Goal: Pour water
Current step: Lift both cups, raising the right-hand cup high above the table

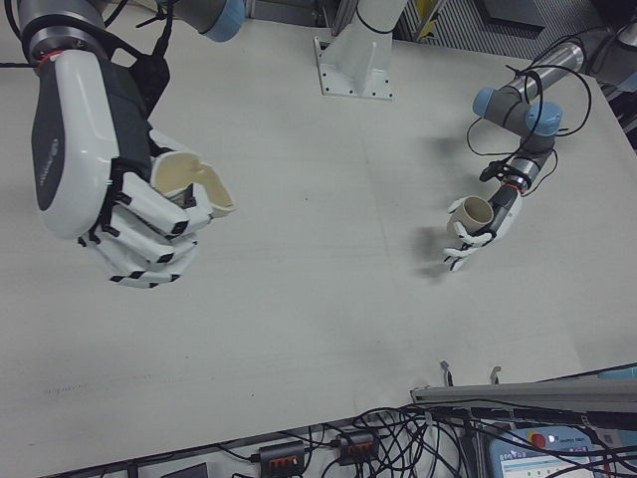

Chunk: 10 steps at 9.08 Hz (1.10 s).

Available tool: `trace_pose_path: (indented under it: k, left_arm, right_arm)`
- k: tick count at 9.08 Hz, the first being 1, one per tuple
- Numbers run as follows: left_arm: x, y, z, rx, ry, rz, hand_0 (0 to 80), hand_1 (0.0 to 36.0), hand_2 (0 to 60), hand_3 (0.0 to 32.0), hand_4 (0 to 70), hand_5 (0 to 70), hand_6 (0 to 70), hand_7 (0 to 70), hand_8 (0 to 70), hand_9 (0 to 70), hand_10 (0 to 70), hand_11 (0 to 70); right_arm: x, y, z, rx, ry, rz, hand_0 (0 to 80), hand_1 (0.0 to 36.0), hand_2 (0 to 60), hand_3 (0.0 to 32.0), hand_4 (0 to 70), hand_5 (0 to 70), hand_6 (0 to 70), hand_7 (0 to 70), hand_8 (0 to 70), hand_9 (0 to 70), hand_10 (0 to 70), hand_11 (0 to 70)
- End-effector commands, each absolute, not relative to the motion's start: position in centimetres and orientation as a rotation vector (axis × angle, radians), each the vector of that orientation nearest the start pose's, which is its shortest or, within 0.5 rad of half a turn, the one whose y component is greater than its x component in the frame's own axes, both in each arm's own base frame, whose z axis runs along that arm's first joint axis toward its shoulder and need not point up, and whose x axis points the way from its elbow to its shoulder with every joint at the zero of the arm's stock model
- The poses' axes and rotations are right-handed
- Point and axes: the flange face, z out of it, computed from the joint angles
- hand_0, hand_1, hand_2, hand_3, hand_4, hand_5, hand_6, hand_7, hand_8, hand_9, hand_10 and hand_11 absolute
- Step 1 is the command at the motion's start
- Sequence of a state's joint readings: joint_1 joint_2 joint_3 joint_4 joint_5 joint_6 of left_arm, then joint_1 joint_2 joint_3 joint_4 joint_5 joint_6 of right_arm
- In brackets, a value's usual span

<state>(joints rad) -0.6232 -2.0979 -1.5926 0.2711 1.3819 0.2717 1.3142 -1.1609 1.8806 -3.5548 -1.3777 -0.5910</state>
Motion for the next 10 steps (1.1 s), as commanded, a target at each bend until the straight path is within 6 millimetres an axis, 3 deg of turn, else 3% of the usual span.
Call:
trace_pose_path:
  k: [1,3,5,10]
  left_arm:
    - [47.5,-51.8,32.6,-0.615,2.017,-1.376,80.0,36.0,60.0,0.0,70.0,70.0,21.6,30.3,7.6,6.8,8.1,15.3]
    - [47.4,-51.9,32.7,-0.608,2.009,-1.385,80.0,36.0,60.0,0.0,70.0,70.0,22.2,30.7,7.8,6.9,8.1,15.3]
    - [47.3,-52.1,33.1,-0.601,1.999,-1.397,80.0,36.0,60.0,0.0,70.0,70.0,23.0,31.6,8.2,7.5,8.2,15.4]
    - [47.2,-52.5,31.9,-0.603,2.015,-1.392,80.0,36.0,60.0,0.0,70.0,70.0,23.4,32.2,8.4,7.9,8.3,15.4]
  right_arm:
    - [-10.3,-62.0,25.5,-0.723,2.961,-1.806,80.0,36.0,60.0,0.0,40.3,70.0,60.7,70.0,39.1,52.7,32.4,49.5]
    - [-18.9,-60.4,21.9,-0.675,3.066,-1.744,80.0,36.0,60.0,0.0,43.3,70.0,62.7,70.0,39.7,53.7,31.8,49.0]
    - [-24.0,-57.8,19.2,-0.632,3.167,-1.713,80.0,36.0,60.0,0.0,42.5,70.0,62.4,70.0,39.4,53.5,31.2,48.5]
    - [-35.0,-51.8,19.4,-0.645,3.314,-1.718,80.0,36.0,60.0,0.0,42.4,70.0,62.2,70.0,39.3,53.4,32.0,49.7]
